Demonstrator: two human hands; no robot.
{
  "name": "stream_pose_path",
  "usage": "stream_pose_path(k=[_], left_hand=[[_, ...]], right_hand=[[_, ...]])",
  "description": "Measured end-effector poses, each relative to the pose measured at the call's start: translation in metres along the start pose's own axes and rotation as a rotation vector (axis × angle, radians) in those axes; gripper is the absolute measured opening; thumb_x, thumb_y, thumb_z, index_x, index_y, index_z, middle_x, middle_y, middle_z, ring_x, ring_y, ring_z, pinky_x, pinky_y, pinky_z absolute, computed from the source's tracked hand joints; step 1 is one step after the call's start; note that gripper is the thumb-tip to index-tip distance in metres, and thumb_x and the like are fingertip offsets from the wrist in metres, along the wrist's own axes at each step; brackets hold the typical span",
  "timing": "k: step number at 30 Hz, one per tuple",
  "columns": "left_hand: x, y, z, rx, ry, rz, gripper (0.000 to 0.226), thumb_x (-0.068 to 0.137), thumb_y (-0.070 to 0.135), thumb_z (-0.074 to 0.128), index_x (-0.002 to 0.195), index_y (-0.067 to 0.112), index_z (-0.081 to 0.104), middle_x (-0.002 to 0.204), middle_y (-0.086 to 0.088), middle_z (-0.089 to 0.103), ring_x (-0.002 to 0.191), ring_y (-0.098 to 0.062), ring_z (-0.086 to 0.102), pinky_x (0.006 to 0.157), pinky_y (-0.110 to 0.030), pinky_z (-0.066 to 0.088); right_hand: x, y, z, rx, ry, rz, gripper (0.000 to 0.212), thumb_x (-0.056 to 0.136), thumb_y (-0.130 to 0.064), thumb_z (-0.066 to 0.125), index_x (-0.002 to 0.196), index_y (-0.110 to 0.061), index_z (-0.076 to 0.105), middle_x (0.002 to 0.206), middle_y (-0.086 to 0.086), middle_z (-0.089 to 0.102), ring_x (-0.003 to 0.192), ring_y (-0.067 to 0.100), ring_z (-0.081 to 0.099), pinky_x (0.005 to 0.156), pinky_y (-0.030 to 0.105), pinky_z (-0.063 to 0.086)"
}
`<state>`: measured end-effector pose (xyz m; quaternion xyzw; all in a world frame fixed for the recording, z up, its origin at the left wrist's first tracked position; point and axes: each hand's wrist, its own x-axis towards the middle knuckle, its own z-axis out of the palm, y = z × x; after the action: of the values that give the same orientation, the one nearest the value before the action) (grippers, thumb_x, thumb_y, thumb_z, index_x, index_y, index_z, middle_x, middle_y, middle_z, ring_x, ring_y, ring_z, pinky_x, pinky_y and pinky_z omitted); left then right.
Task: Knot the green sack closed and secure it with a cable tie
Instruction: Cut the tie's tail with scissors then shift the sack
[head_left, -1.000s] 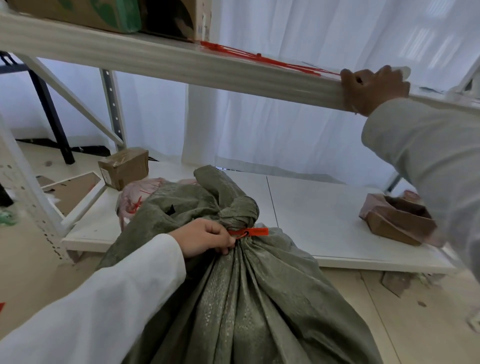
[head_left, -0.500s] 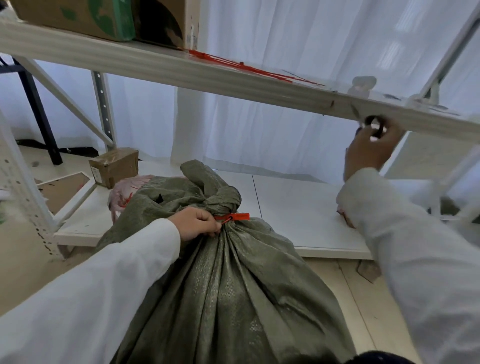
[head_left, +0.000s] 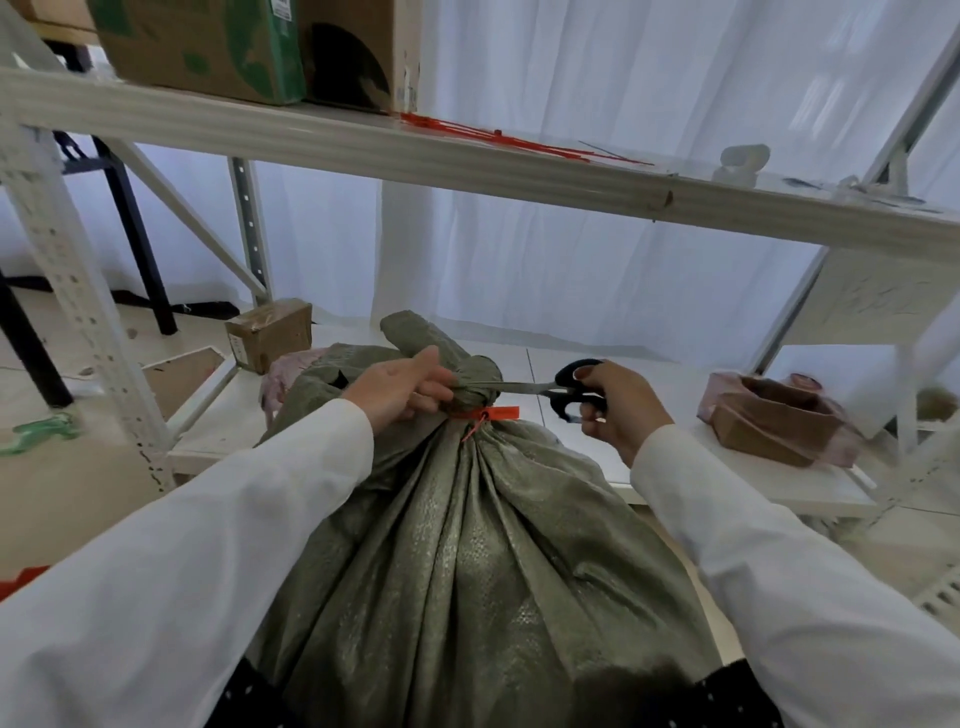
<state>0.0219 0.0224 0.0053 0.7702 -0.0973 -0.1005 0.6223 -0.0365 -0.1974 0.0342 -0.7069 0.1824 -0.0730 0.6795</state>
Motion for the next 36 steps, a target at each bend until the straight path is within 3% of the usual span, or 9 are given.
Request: stream_pose_path(k=[4, 8, 13, 18, 23, 26, 28, 31, 36], left_hand=[[-0.004, 0.006, 0.009, 0.126, -0.05, 0.165, 0.007, 0.084, 0.029, 0.064, 0.08, 0.03, 0.069, 0.071, 0.012, 0.067, 0.07, -0.006, 0.06, 0.084, -0.025, 0.045], [-0.002, 0.012, 0.013, 0.383, -0.089, 0.241, 0.015, 0.08, 0.022, 0.07, 0.066, 0.028, 0.066, 0.069, 0.013, 0.065, 0.067, -0.002, 0.058, 0.073, -0.021, 0.042], [0.003, 0.01, 0.008, 0.623, 0.119, 0.421, 0.007, 0.086, 0.024, 0.062, 0.084, 0.019, 0.067, 0.079, 0.007, 0.058, 0.083, -0.014, 0.051, 0.078, -0.029, 0.039], [-0.002, 0.014, 0.01, 0.922, 0.211, 0.758, 0.025, 0.081, 0.037, 0.055, 0.079, 0.019, 0.072, 0.076, 0.001, 0.069, 0.082, -0.027, 0.06, 0.076, -0.032, 0.037], [-0.005, 0.015, 0.02, 0.98, 0.189, 0.835, 0.028, 0.08, 0.041, 0.051, 0.078, 0.022, 0.072, 0.08, 0.003, 0.071, 0.09, -0.028, 0.06, 0.079, -0.032, 0.031], [-0.002, 0.01, 0.026, 0.849, 0.207, 0.777, 0.027, 0.08, 0.043, 0.054, 0.09, 0.023, 0.069, 0.092, 0.004, 0.068, 0.099, -0.023, 0.055, 0.083, -0.027, 0.033], [0.0, 0.01, 0.032, 0.63, 0.212, 0.564, 0.035, 0.08, 0.036, 0.066, 0.11, 0.021, 0.057, 0.106, 0.005, 0.056, 0.104, -0.016, 0.05, 0.088, -0.027, 0.037], [0.001, 0.007, 0.035, 0.432, 0.212, 0.298, 0.039, 0.078, 0.04, 0.068, 0.105, 0.02, 0.049, 0.094, 0.009, 0.047, 0.09, -0.014, 0.051, 0.081, -0.028, 0.041], [-0.001, 0.007, 0.032, 0.658, 0.094, 0.103, 0.038, 0.08, 0.061, 0.052, 0.075, 0.024, 0.055, 0.078, 0.006, 0.055, 0.079, -0.017, 0.054, 0.07, -0.031, 0.04]], right_hand=[[-0.005, -0.004, 0.011, -0.011, -0.154, -0.053, 0.013, 0.09, -0.007, 0.05, 0.081, -0.01, 0.058, 0.075, 0.007, 0.049, 0.051, 0.013, 0.042, 0.046, 0.024, 0.049], [-0.006, -0.004, 0.011, 0.018, -0.218, -0.039, 0.016, 0.091, -0.004, 0.045, 0.08, -0.008, 0.056, 0.075, 0.008, 0.05, 0.055, 0.017, 0.046, 0.053, 0.027, 0.058], [0.003, -0.002, -0.001, 0.131, -0.355, 0.107, 0.037, 0.097, -0.03, 0.031, 0.095, -0.007, 0.06, 0.09, 0.008, 0.062, 0.08, 0.024, 0.061, 0.079, 0.038, 0.052], [0.01, 0.006, -0.01, -0.282, -0.412, 0.022, 0.02, 0.091, -0.019, 0.051, 0.078, -0.012, 0.065, 0.077, 0.006, 0.059, 0.066, 0.013, 0.054, 0.063, 0.021, 0.046], [0.008, 0.006, -0.02, -0.654, -0.679, 0.019, 0.034, 0.057, -0.048, 0.071, 0.078, -0.022, 0.077, 0.085, 0.011, 0.053, 0.068, 0.011, 0.039, 0.055, 0.017, 0.031], [0.008, 0.011, -0.015, -0.716, -0.732, 0.05, 0.032, 0.063, -0.047, 0.073, 0.081, -0.02, 0.076, 0.088, 0.003, 0.059, 0.059, 0.007, 0.04, 0.047, 0.012, 0.032], [0.01, 0.014, -0.014, -0.576, -0.695, 0.087, 0.027, 0.077, -0.041, 0.066, 0.084, -0.015, 0.071, 0.072, -0.002, 0.061, 0.049, 0.004, 0.035, 0.041, 0.012, 0.029], [0.018, 0.015, -0.022, -0.325, -0.654, 0.213, 0.039, 0.08, -0.053, 0.051, 0.081, -0.014, 0.059, 0.057, -0.007, 0.055, 0.041, 0.003, 0.034, 0.037, 0.012, 0.026], [0.025, 0.016, -0.033, -0.216, -0.802, 0.403, 0.086, 0.023, -0.08, 0.071, 0.078, -0.016, 0.057, 0.064, -0.002, 0.055, 0.042, 0.008, 0.043, 0.038, 0.016, 0.031]])
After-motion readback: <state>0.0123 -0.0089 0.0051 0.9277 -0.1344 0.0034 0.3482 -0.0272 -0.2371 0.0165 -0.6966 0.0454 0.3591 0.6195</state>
